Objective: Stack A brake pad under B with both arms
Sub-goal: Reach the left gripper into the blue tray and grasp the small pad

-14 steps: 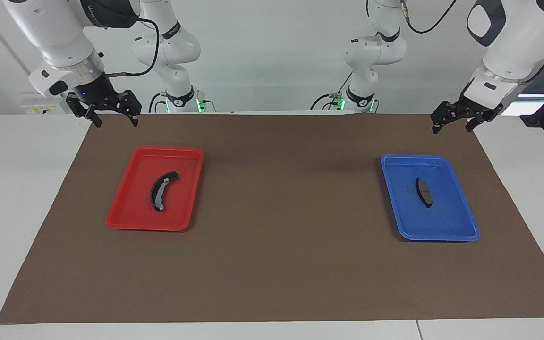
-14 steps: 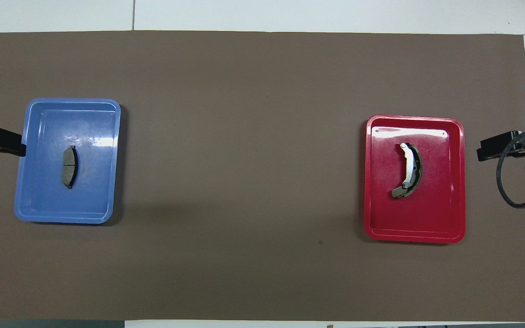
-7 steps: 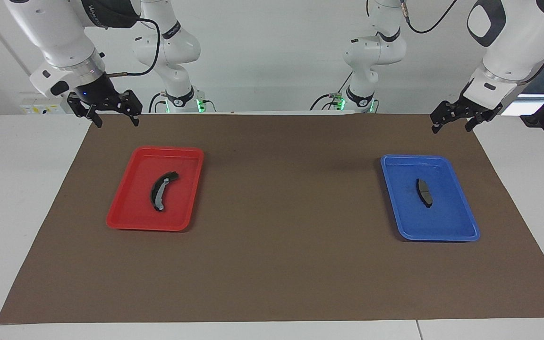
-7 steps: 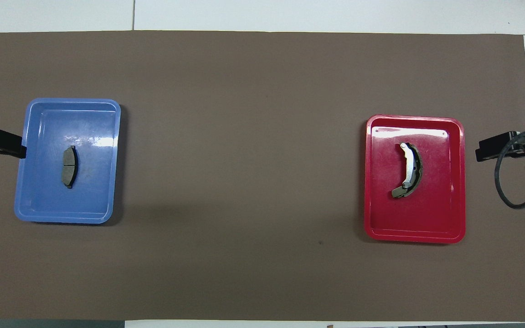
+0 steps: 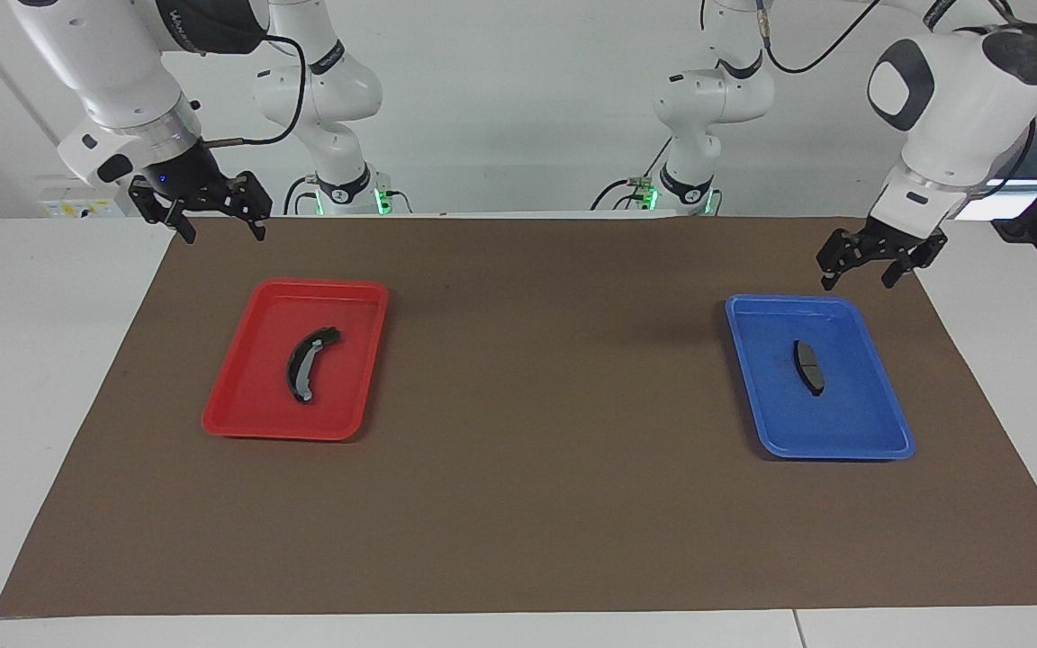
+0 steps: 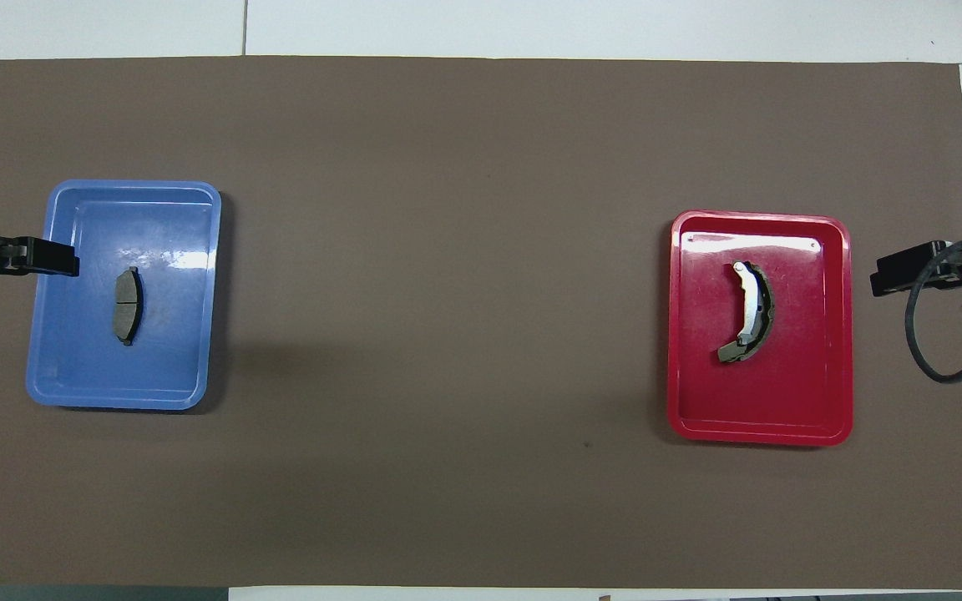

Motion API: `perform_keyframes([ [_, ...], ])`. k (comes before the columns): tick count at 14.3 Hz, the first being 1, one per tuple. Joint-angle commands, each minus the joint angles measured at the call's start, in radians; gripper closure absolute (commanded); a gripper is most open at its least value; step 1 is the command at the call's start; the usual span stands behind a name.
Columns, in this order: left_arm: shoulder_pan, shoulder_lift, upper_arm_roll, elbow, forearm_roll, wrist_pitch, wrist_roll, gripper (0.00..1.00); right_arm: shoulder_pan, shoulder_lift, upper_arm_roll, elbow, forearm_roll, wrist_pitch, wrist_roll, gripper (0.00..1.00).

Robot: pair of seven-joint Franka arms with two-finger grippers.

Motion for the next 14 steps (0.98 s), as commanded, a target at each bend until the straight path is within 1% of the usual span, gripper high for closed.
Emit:
perform_keyframes([
  [1, 0.049, -0.011, 0.0, -0.151, -0.014, 0.163, 0.107, 0.04, -0.002, -0.013, 0.002, -0.013, 0.013, -0.003, 0.003, 0.0],
  [4, 0.054, 0.078, 0.002, -0.184, -0.014, 0.266, 0.121, 0.07, -0.002, -0.013, 0.002, -0.013, 0.013, -0.003, 0.003, 0.0],
  [7, 0.072, 0.167, 0.002, -0.249, -0.014, 0.439, 0.124, 0.09, -0.002, -0.013, 0.002, -0.013, 0.013, -0.003, 0.001, 0.0],
  [10, 0.074, 0.208, 0.002, -0.318, -0.014, 0.542, 0.121, 0.11, -0.002, -0.013, 0.002, -0.013, 0.013, -0.003, 0.001, 0.0],
  [13, 0.095, 0.218, 0.0, -0.365, -0.014, 0.574, 0.119, 0.13, -0.002, -0.013, 0.002, -0.013, 0.013, -0.003, 0.001, 0.0],
  [14, 0.094, 0.218, 0.0, -0.365, -0.014, 0.573, 0.113, 0.18, -0.002, -0.013, 0.002, -0.013, 0.013, -0.003, 0.001, 0.0],
])
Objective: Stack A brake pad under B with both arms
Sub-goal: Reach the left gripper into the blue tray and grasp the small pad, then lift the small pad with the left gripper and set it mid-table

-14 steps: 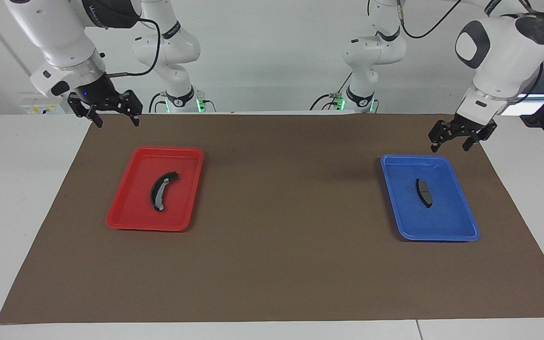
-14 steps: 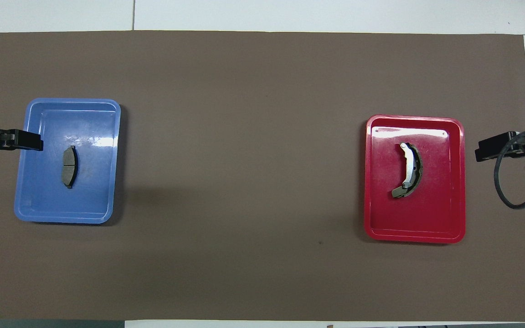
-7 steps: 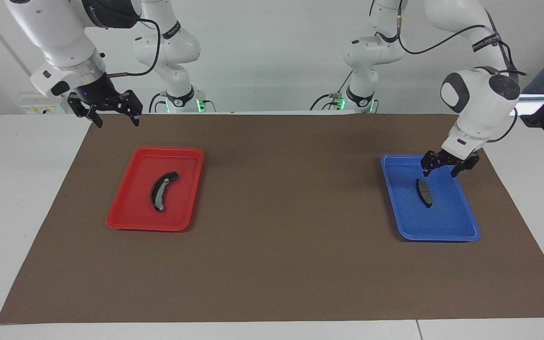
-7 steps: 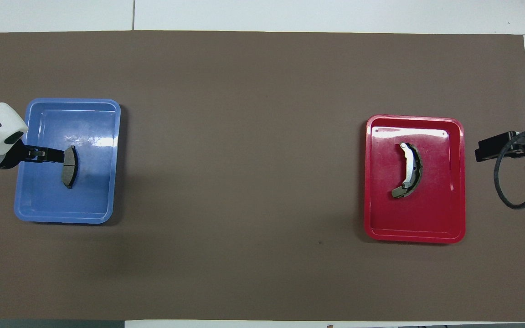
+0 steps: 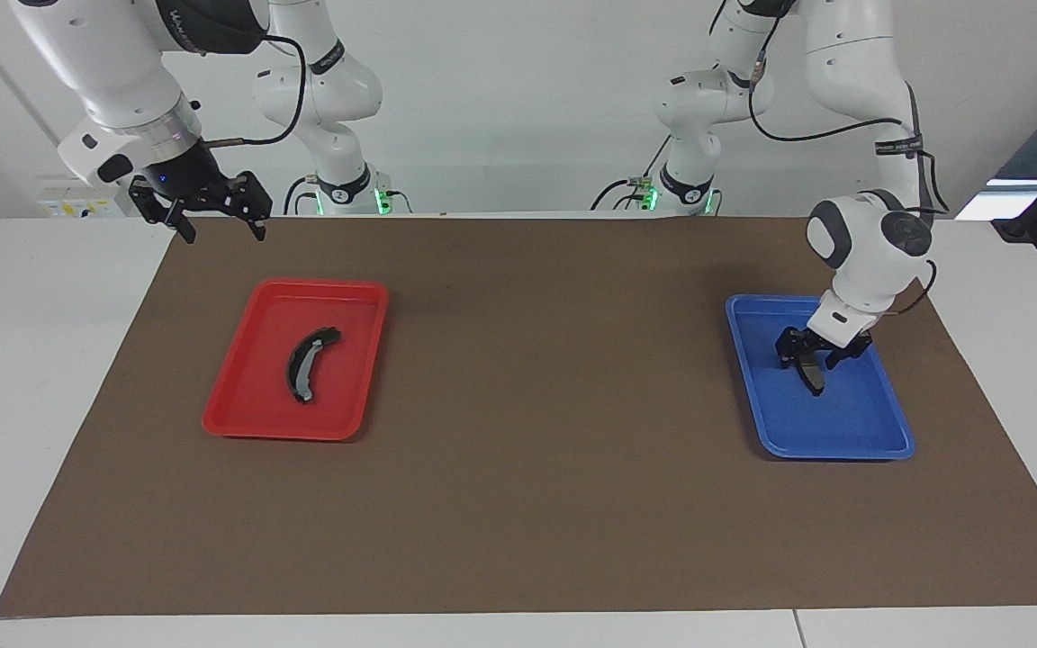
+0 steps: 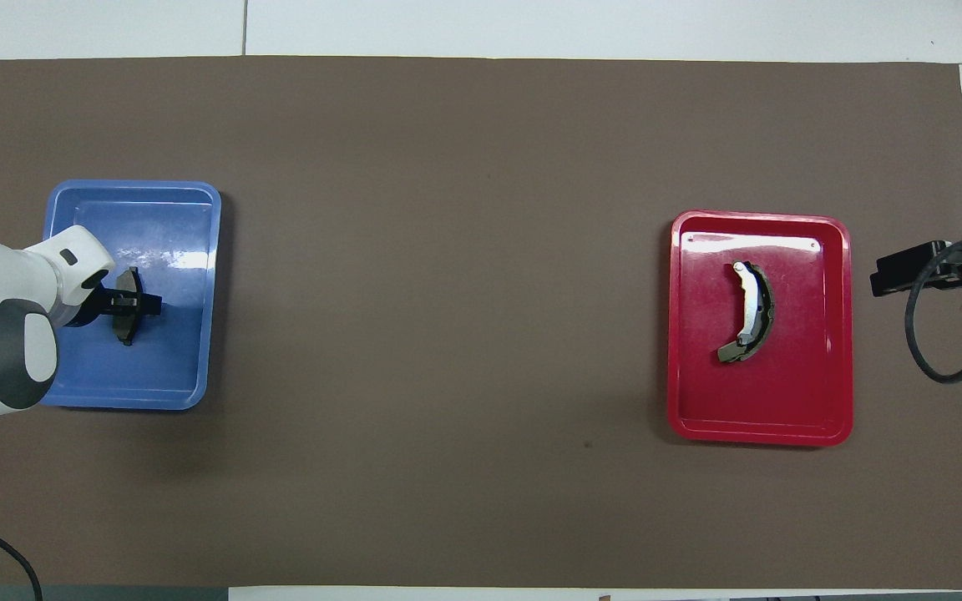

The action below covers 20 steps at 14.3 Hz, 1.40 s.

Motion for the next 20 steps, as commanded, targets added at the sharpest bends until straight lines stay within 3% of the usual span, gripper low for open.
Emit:
perform_keyframes([
  [1, 0.016, -0.018, -0.004, -0.03, -0.011, 0.025, 0.012, 0.34, -0.002, -0.013, 0.002, -0.013, 0.013, -0.003, 0.001, 0.0],
  [3, 0.016, -0.019, -0.004, -0.028, -0.011, 0.021, -0.002, 0.82, -0.002, -0.013, 0.002, -0.013, 0.013, -0.003, 0.003, 0.0],
  [5, 0.014, -0.025, -0.006, -0.022, -0.011, 0.021, -0.006, 0.96, -0.002, -0.013, 0.002, -0.013, 0.013, -0.003, 0.001, 0.0],
  [8, -0.002, -0.056, -0.006, 0.008, -0.011, 0.011, -0.006, 1.0, -0.002, -0.013, 0.002, -0.013, 0.013, -0.003, 0.001, 0.0],
  [12, -0.065, -0.108, -0.012, 0.071, -0.011, -0.131, -0.019, 1.0, -0.002, -0.013, 0.002, -0.013, 0.013, -0.003, 0.001, 0.0],
  [14, -0.152, -0.102, -0.01, 0.12, -0.011, -0.191, -0.128, 1.0, -0.002, -0.013, 0.002, -0.013, 0.013, -0.003, 0.003, 0.0],
  [20, -0.459, -0.074, -0.01, 0.122, -0.011, -0.148, -0.504, 1.0, -0.002, -0.013, 0.002, -0.013, 0.013, -0.003, 0.003, 0.0],
])
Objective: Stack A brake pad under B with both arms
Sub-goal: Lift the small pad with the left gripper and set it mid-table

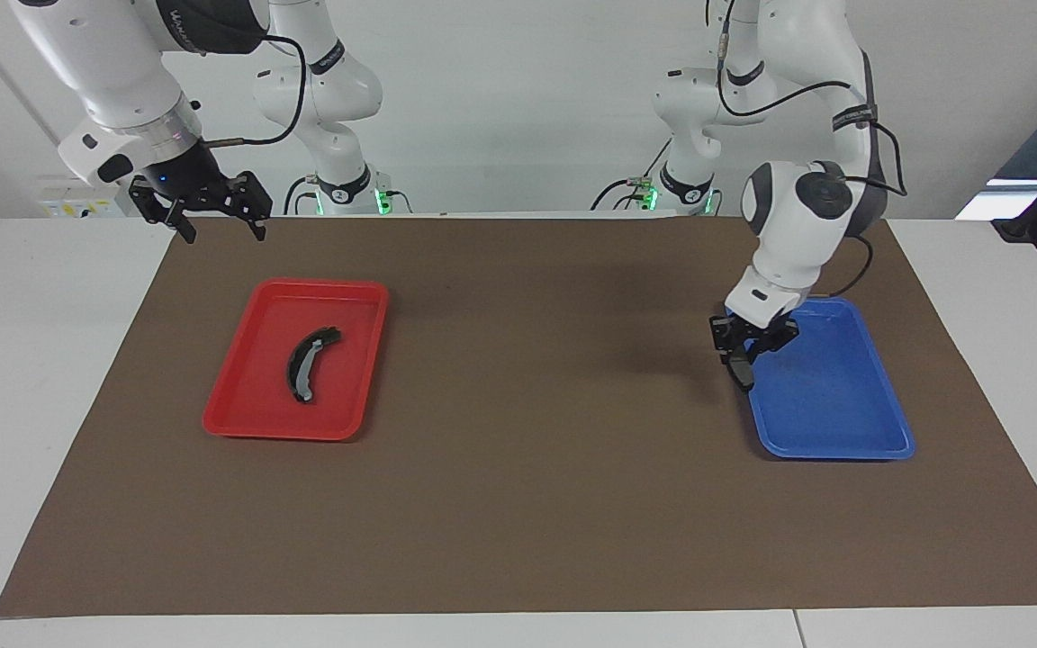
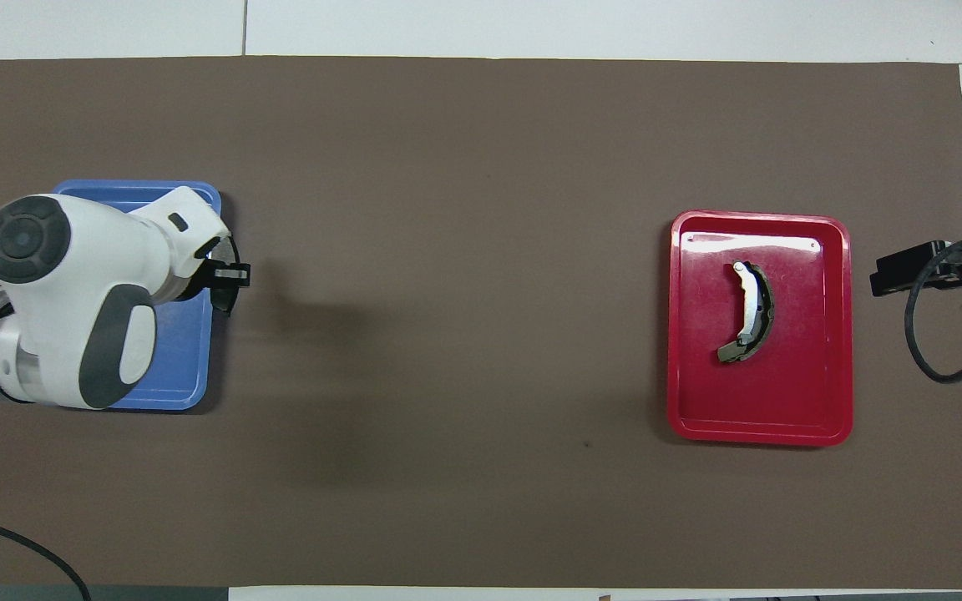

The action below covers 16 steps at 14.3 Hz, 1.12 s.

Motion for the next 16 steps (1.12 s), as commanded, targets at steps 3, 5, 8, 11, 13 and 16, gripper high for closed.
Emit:
perform_keyframes([
  [3, -0.24, 0.093, 0.017, 0.035, -0.005, 0.077, -0.287, 1.0, -0.002, -0.013, 0.002, -0.013, 0.014, -0.003, 0.001, 0.0],
  [5, -0.312, 0.153, 0.018, 0.087, -0.005, 0.078, -0.362, 1.0, -0.002, -0.013, 0.002, -0.013, 0.013, -0.003, 0.003, 0.0],
  [8, -0.367, 0.219, 0.017, 0.144, -0.005, 0.09, -0.419, 1.0, -0.002, -0.013, 0.002, -0.013, 0.013, -0.003, 0.001, 0.0],
  [11, -0.412, 0.248, 0.014, 0.139, -0.005, 0.112, -0.415, 0.88, -0.002, -0.013, 0.002, -0.013, 0.013, -0.003, 0.001, 0.0],
  [13, -0.407, 0.247, 0.014, 0.139, -0.005, 0.106, -0.416, 0.51, -0.002, -0.013, 0.002, -0.013, 0.014, -0.003, 0.001, 0.0],
  [16, -0.389, 0.232, 0.015, 0.135, -0.005, 0.094, -0.407, 0.0, -0.002, -0.013, 0.002, -0.013, 0.013, -0.003, 0.001, 0.0],
])
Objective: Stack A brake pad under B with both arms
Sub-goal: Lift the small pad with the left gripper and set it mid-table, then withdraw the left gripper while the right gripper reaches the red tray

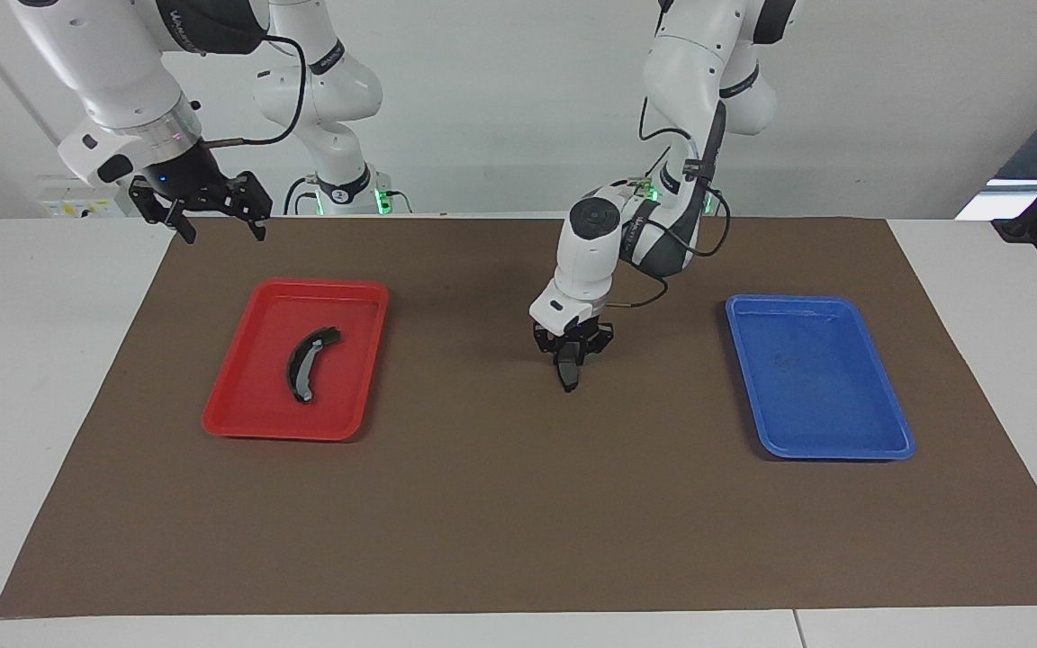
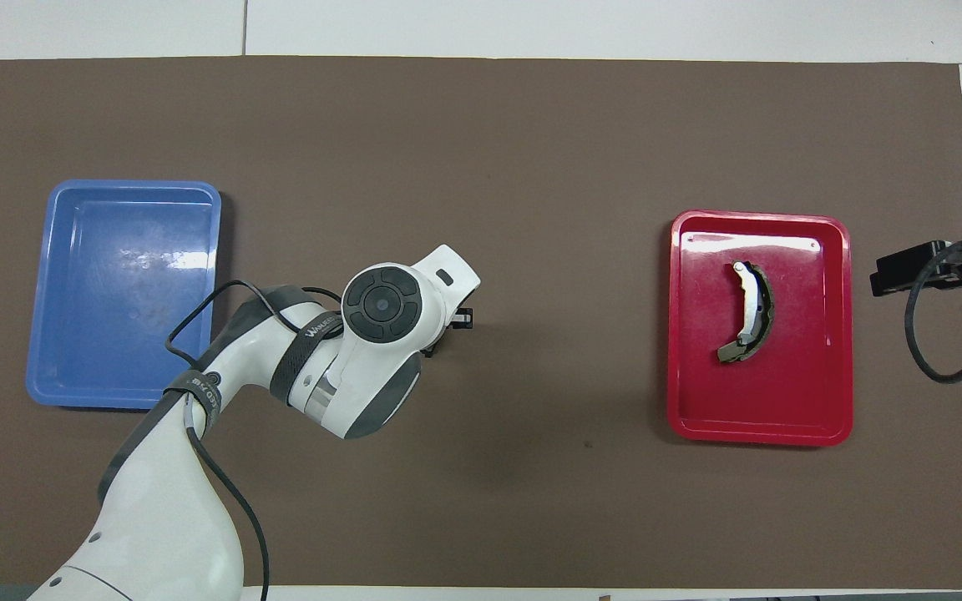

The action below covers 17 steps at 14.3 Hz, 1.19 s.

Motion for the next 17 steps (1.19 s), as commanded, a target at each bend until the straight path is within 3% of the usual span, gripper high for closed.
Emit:
perform_keyframes([
  [1, 0.029, -0.029, 0.009, 0.007, -0.005, -0.01, 0.001, 0.0, -0.002, -0.013, 0.002, -0.013, 0.014, -0.003, 0.003, 0.0],
  [6, 0.184, -0.153, 0.013, 0.002, -0.005, -0.135, 0.059, 0.0, -0.002, -0.013, 0.002, -0.013, 0.013, -0.003, 0.003, 0.0],
  [13, 0.541, -0.337, 0.019, 0.025, -0.005, -0.364, 0.485, 0.0, 0.0, -0.013, 0.002, -0.011, 0.016, 0.011, -0.002, 0.0],
  [17, 0.637, -0.353, 0.021, 0.21, -0.006, -0.614, 0.541, 0.0, 0.019, -0.019, 0.002, -0.028, 0.019, 0.014, -0.002, 0.0],
])
